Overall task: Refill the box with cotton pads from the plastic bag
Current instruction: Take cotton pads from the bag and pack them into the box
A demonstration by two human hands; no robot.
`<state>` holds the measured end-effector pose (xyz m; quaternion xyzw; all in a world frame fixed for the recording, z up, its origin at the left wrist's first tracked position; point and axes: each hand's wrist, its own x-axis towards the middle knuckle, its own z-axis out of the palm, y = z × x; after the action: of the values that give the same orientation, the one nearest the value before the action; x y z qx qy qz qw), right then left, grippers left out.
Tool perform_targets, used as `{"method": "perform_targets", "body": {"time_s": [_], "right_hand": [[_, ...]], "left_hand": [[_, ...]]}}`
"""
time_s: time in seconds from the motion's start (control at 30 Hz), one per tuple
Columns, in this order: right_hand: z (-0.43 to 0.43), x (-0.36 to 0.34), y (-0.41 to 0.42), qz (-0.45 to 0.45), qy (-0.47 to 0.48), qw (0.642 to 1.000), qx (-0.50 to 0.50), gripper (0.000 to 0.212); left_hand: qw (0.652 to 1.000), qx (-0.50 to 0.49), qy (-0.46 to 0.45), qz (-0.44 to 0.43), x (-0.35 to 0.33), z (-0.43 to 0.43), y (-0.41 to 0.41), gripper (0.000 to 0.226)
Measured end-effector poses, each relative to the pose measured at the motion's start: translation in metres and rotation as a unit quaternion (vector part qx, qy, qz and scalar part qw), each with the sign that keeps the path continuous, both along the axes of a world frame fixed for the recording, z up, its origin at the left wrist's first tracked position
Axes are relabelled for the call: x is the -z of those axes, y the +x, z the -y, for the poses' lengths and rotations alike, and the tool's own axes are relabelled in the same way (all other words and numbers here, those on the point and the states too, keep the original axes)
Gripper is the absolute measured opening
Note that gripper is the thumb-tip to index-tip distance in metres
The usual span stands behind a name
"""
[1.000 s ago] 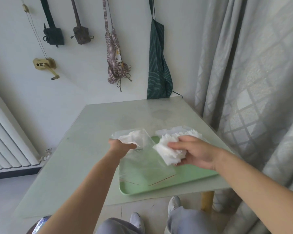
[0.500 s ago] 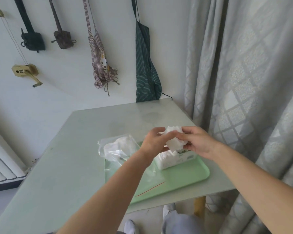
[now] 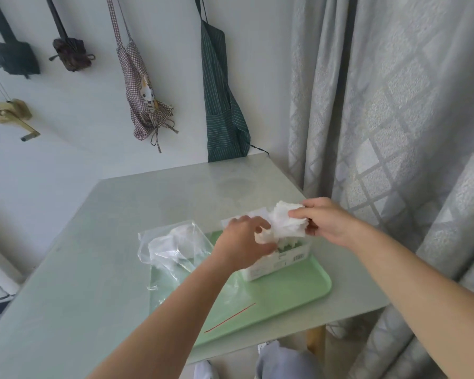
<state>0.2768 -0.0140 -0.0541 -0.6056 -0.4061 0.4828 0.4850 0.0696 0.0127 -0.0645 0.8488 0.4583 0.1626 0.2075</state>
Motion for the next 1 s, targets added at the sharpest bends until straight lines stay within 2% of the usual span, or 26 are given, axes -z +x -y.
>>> {"method": "perform_targets", "body": {"time_s": [0.07,0.17,0.23,0.37,0.53,0.7,0.8,0.9,1.0], "right_hand": [[-0.006,0.008,0.006,0.056,-0.030,0.997,-0.035,0.016],[-0.013,0.019,0.008,0.157,-0.054,0.983,-0.077,0.022],[-0.017,0.024,0.007,0.241,-0.051,0.965,-0.088,0.024],[-0.023,0.032,0.002,0.355,-0.033,0.930,-0.086,0.049],[-0.021,0.024,-0.004,0.478,0.001,0.875,-0.077,0.045],[-0.019,0.015,-0.014,0.576,-0.043,0.804,-0.142,0.046],[-0.018,0.012,-0.033,0.623,-0.060,0.770,-0.120,0.036],[-0.020,0.020,-0.052,0.614,-0.053,0.782,-0.090,0.014],[-0.021,0.020,-0.054,0.548,-0.054,0.828,-0.104,0.015]], "left_hand": [[0.994,0.040,0.034,-0.101,0.005,0.000,-0.003,0.052],[0.987,0.045,0.050,-0.148,0.009,-0.001,-0.007,0.047],[0.986,0.047,0.057,-0.147,0.010,-0.003,-0.009,0.043],[0.989,0.056,0.046,-0.129,0.011,-0.007,-0.013,0.033],[0.990,0.065,0.038,-0.121,0.012,-0.010,-0.015,0.028],[0.990,0.072,0.033,-0.119,0.015,-0.011,-0.013,0.027],[0.990,0.075,0.026,-0.119,0.016,-0.012,-0.011,0.027],[0.991,0.076,0.018,-0.111,0.018,-0.013,-0.010,0.028],[0.992,0.074,0.012,-0.104,0.020,-0.013,-0.010,0.029]]}}
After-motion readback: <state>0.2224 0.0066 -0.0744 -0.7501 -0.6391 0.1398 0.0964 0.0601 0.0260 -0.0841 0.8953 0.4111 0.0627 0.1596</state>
